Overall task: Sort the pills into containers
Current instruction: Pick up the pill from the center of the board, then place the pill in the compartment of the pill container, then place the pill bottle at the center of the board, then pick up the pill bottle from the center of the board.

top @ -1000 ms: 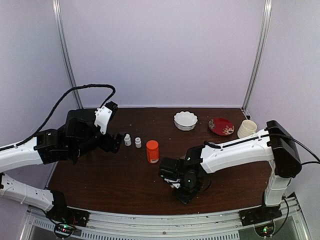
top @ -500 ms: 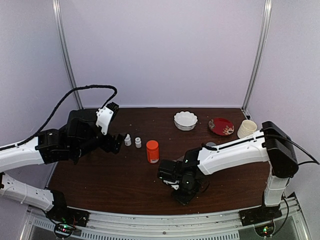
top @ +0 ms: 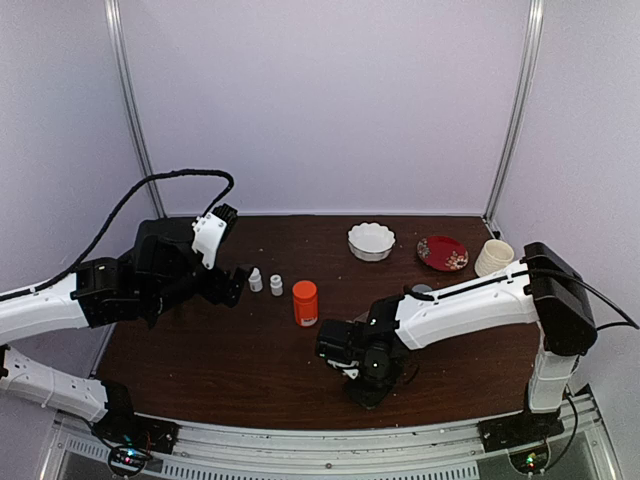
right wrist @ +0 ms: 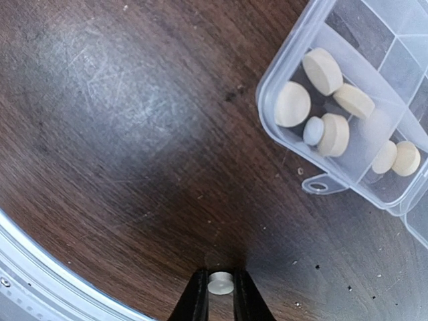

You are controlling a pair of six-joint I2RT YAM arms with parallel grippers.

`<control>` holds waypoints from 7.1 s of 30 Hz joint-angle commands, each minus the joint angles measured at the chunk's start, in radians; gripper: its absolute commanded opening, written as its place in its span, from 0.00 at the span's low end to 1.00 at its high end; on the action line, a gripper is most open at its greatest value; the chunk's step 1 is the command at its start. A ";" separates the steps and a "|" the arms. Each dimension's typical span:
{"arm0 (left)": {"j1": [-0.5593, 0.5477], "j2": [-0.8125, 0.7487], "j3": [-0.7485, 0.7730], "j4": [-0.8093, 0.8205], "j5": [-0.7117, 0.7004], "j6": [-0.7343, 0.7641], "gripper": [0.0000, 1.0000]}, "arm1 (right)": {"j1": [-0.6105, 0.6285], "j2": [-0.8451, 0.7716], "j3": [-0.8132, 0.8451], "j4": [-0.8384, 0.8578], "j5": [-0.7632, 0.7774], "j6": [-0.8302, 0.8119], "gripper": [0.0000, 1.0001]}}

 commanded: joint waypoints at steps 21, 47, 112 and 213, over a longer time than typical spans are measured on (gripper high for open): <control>0.007 -0.021 0.005 0.033 -0.018 -0.012 0.98 | -0.184 -0.028 0.176 -0.099 0.101 -0.144 0.12; 0.016 0.008 0.016 0.027 0.003 -0.017 0.98 | -0.199 0.013 0.200 -0.067 0.035 -0.171 0.21; 0.066 0.481 0.330 -0.151 0.251 -0.126 0.98 | -0.621 -0.346 -0.053 0.172 0.272 -0.218 0.40; 0.118 0.882 0.680 -0.348 0.419 -0.220 0.81 | -0.796 -0.654 -0.131 0.443 0.081 -0.150 1.00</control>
